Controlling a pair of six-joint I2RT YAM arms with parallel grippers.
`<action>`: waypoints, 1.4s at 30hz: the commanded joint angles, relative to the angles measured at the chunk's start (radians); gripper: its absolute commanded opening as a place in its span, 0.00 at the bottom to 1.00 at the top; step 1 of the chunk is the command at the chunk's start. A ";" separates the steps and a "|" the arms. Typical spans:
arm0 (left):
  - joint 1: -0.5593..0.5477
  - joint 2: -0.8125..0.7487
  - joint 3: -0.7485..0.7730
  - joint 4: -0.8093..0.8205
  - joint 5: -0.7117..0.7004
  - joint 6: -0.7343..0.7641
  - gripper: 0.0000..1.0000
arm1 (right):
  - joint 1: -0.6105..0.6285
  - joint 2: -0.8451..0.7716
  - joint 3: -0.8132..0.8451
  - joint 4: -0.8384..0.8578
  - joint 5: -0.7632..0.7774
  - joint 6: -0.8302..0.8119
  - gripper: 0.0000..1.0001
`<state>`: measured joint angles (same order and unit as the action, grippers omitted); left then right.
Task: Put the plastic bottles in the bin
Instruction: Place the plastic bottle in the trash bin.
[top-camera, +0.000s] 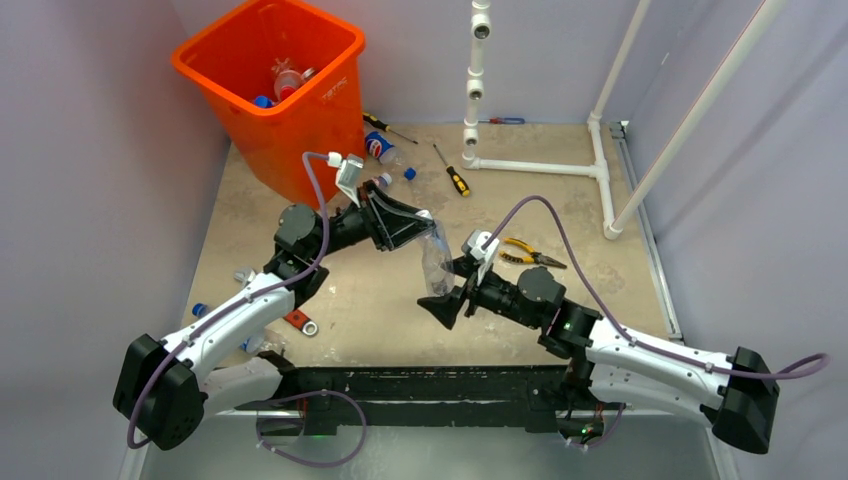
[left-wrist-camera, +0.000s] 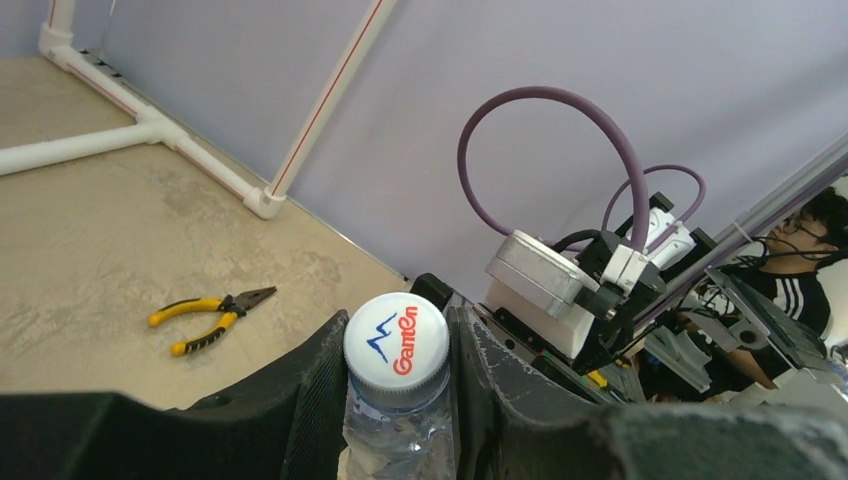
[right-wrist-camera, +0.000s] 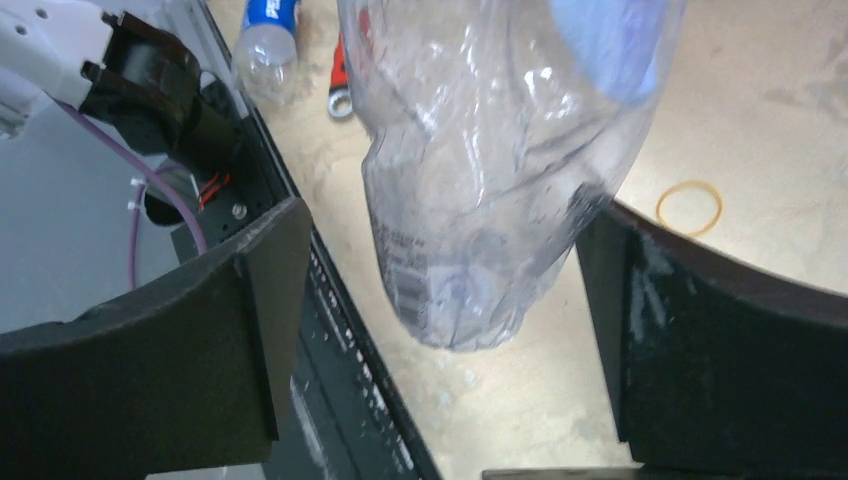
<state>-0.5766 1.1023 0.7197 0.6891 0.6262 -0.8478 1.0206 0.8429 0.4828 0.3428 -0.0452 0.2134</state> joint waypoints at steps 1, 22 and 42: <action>-0.002 -0.028 0.025 -0.023 -0.056 0.034 0.00 | 0.006 -0.032 0.043 -0.027 -0.016 0.027 0.99; -0.002 -0.012 0.531 -0.481 -0.379 0.435 0.00 | 0.006 -0.322 0.110 -0.190 0.076 0.032 0.99; 0.149 0.261 0.977 -0.415 -0.928 0.742 0.00 | 0.006 -0.268 0.086 -0.202 0.277 0.133 0.99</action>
<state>-0.5289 1.3071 1.5822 0.2726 -0.2913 -0.0834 1.0222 0.5564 0.5472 0.1410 0.1978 0.3328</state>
